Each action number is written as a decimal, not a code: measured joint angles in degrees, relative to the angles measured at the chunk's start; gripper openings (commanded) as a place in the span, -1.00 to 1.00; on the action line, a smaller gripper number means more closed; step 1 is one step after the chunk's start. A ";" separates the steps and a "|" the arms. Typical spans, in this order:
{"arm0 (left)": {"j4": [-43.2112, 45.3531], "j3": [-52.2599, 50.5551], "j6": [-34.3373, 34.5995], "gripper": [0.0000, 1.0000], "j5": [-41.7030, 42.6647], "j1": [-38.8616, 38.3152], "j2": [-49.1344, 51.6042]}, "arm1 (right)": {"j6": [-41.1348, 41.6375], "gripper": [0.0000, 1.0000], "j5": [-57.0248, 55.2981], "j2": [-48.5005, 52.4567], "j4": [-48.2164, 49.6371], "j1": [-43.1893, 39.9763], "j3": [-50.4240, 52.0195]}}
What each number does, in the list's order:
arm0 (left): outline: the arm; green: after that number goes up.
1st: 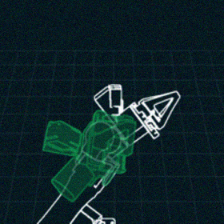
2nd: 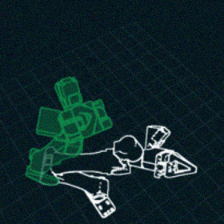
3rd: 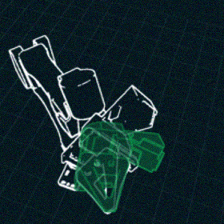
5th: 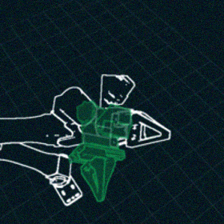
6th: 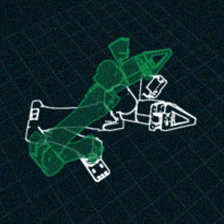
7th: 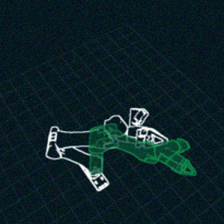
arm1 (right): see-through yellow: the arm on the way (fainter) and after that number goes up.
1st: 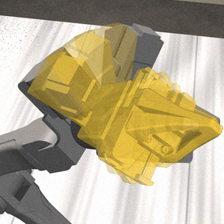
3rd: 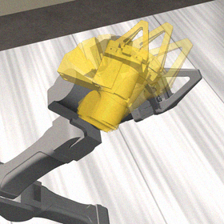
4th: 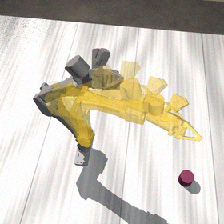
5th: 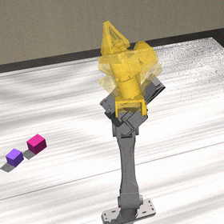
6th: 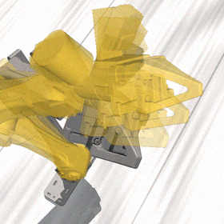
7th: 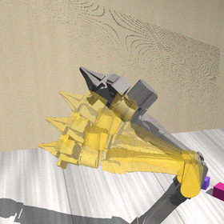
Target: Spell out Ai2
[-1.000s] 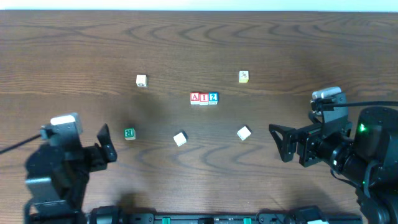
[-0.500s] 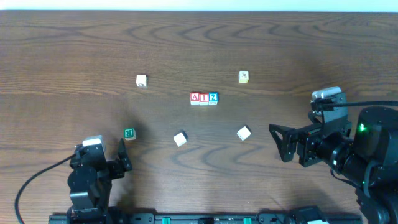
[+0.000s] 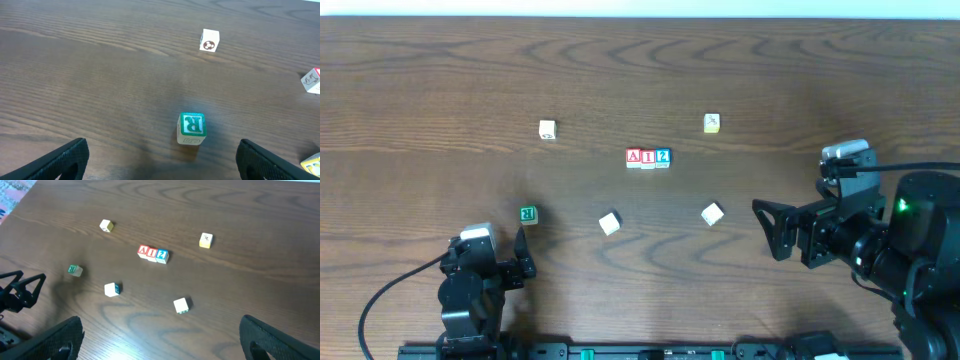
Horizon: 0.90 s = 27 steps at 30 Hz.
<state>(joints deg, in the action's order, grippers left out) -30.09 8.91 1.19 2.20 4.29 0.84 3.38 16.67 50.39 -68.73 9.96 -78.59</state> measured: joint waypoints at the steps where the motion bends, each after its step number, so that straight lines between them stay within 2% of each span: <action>1: 0.00 0.00 0.00 0.91 0.00 0.00 0.00 | 0.00 0.99 0.00 0.00 0.00 0.00 0.00; 23: 0.00 0.00 0.00 0.91 0.00 0.00 0.00 | 0.00 0.98 0.00 0.00 0.00 0.00 0.00; 27: 0.00 0.00 0.00 0.91 0.00 0.00 0.00 | -3.02 0.99 -1.16 0.00 0.02 0.00 0.00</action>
<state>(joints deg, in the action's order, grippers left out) -30.09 8.91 1.19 2.20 4.29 0.84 0.36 15.51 50.39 -68.71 9.96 -78.59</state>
